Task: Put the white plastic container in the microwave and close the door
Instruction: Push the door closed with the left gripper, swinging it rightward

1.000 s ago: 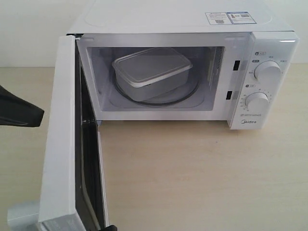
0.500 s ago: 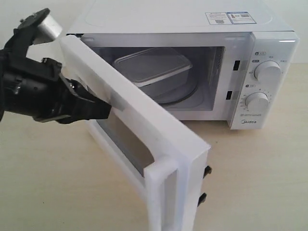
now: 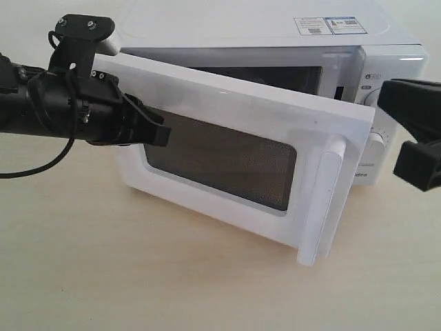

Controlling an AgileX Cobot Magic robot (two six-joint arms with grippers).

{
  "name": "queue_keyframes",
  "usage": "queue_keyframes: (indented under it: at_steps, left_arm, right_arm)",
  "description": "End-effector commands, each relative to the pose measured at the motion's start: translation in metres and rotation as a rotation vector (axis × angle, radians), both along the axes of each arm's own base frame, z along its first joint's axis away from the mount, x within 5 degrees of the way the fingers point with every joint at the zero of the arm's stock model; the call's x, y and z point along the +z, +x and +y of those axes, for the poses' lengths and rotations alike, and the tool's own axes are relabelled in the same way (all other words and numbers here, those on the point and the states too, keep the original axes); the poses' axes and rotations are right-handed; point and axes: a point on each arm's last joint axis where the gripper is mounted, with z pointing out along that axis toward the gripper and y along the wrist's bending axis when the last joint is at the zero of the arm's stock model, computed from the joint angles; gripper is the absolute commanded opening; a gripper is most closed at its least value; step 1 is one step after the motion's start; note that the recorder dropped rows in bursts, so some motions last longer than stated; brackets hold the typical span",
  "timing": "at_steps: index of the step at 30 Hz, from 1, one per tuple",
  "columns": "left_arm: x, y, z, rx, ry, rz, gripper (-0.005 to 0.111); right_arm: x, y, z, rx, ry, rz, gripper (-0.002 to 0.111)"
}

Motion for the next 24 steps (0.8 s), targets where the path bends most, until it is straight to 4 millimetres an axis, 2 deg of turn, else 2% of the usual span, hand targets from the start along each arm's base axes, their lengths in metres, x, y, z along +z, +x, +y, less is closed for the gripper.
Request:
queue_keyframes:
  at_steps: [1,11,18,24]
  left_arm:
    - [0.002,0.006,0.001,0.046,0.004,-0.055,0.004]
    - [0.004,0.018,-0.003,0.058,0.018,-0.095,0.004]
    - [0.01,0.021,-0.011,0.001,-0.002,-0.062,0.004]
    - [0.01,0.021,-0.011,0.001,-0.002,-0.062,0.004]
  right_arm:
    - [0.004,-0.005,0.006,0.092,-0.048,-0.016,0.0]
    - [0.002,-0.008,0.01,0.144,-0.057,0.009,0.0]
    - [-0.004,-0.008,0.015,0.182,-0.049,0.068,0.0]
    - [-0.014,0.006,0.02,0.131,-0.086,0.11,0.0]
